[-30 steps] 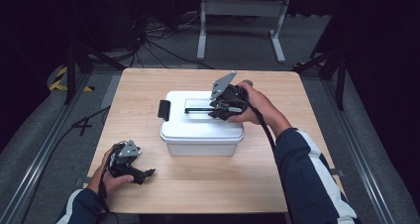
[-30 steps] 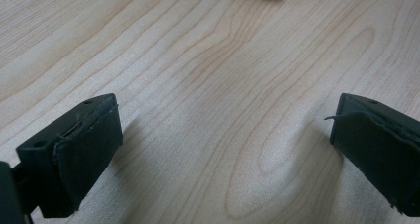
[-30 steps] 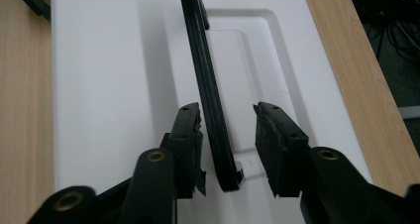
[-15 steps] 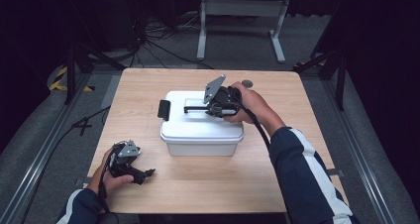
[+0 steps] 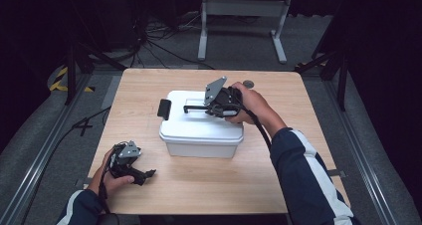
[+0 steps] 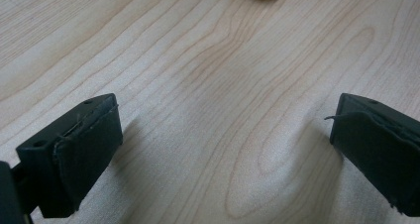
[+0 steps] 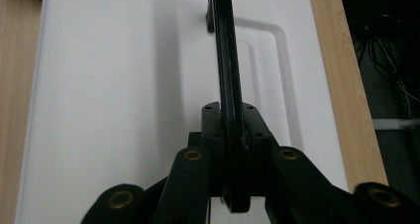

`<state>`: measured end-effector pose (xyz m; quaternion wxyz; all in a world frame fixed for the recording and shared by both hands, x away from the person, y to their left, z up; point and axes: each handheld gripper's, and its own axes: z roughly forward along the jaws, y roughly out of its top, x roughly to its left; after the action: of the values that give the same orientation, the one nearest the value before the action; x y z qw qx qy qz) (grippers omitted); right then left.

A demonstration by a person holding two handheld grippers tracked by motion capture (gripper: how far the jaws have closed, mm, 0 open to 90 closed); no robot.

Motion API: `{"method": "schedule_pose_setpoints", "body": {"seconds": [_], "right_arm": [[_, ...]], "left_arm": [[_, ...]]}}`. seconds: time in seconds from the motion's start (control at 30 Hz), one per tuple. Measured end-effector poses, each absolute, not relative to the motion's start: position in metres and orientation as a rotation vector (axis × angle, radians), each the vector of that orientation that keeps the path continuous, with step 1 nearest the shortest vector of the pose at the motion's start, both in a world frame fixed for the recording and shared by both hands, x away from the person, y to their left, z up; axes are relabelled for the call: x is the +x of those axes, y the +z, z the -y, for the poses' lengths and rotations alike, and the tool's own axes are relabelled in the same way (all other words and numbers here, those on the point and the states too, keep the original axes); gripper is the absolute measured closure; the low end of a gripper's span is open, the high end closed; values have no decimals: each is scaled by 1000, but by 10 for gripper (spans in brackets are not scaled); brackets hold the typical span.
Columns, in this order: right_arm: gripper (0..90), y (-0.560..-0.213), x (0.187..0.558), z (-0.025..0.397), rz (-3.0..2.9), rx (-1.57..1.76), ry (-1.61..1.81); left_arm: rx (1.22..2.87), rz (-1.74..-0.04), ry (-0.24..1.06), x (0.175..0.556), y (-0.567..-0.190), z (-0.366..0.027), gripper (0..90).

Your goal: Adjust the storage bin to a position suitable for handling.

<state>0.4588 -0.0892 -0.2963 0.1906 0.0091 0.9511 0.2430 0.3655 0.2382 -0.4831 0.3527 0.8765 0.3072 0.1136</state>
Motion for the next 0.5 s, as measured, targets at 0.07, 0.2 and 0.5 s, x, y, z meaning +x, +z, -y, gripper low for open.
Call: {"method": "schedule_pose_setpoints", "body": {"seconds": [0.07, 0.2, 0.5], "right_arm": [[841, -295, 459, 90, -2662, 14, 697], [843, -291, 459, 93, -2656, 10, 720], [844, -282, 455, 99, -2630, -3, 741]], "left_arm": [[2268, -795, 294, 366, -483, -238, 2], [2268, -795, 293, 366, -483, -238, 2], [2268, -794, 293, 366, -483, -238, 2]]}}
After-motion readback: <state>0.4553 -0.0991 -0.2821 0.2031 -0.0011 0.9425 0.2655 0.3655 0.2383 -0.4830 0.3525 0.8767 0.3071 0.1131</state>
